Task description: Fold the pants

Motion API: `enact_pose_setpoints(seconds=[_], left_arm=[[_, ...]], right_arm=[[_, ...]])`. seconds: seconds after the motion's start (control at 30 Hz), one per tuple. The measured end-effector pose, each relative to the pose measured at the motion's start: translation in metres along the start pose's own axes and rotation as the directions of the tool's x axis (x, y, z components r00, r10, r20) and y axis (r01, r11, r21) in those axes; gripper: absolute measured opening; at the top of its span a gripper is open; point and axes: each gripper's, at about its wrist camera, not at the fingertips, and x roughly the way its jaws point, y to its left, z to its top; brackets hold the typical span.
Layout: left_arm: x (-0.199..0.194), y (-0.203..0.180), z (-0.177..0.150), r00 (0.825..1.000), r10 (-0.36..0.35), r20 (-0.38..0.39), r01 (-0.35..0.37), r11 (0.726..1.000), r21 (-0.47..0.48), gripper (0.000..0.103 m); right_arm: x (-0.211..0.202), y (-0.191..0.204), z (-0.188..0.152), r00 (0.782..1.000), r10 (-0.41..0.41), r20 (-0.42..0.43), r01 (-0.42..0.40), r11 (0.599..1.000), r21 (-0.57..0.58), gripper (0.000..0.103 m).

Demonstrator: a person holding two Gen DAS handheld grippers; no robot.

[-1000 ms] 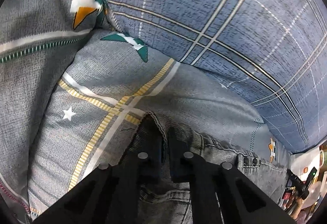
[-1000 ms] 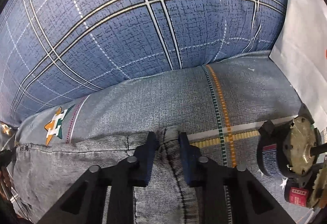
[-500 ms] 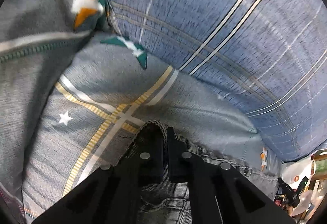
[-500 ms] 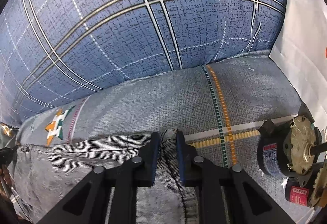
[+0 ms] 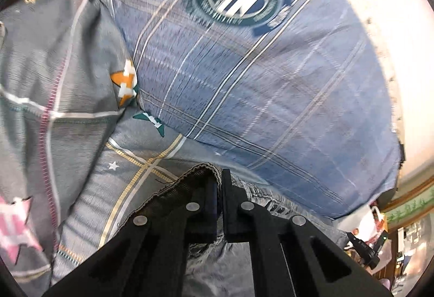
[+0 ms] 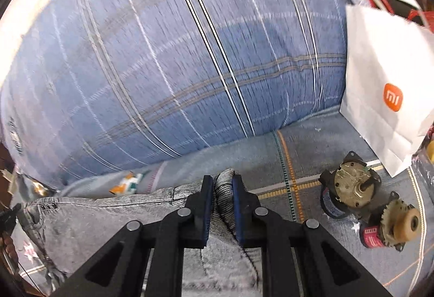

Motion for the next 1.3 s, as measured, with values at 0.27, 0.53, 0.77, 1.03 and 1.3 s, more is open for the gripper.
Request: enact_pose_setpoints(seconds=[0.27,0.53,0.77,1.03,1.3], left_arm=[[-0.032,0.004,-0.012,0.999,-0.039,0.020,0.039,0.999,0.007,0.002],[-0.078,0.017,-0.037,0.995,-0.093,0.037,0.091,0.995,0.042,0.002],[-0.132,0.072,-0.117,0.989,-0.145,0.031,0.143,0.989,0.045,0.003],[-0.119,0.146,-0.176,0.995,0.022,-0.099,-0.024,1.000,-0.019,0.003],[-0.153,0.110,-0.170,0.995,0.102,0.017,-0.103,0.992,0.069,0.014]], right_arm=[[-0.032,0.002,-0.010,0.998,0.046,0.053,-0.046,0.999,0.010,0.015],[-0.079,-0.004,-0.034,0.987,0.109,0.121,-0.111,0.994,0.014,0.015],[-0.136,-0.041,-0.153,0.972,0.164,0.171,-0.175,0.983,0.055,0.015],[-0.095,-0.080,-0.282,0.992,0.111,-0.060,-0.104,0.990,0.097,0.029],[-0.130,-0.083,-0.257,0.995,0.080,0.052,-0.088,0.982,0.167,0.061]])
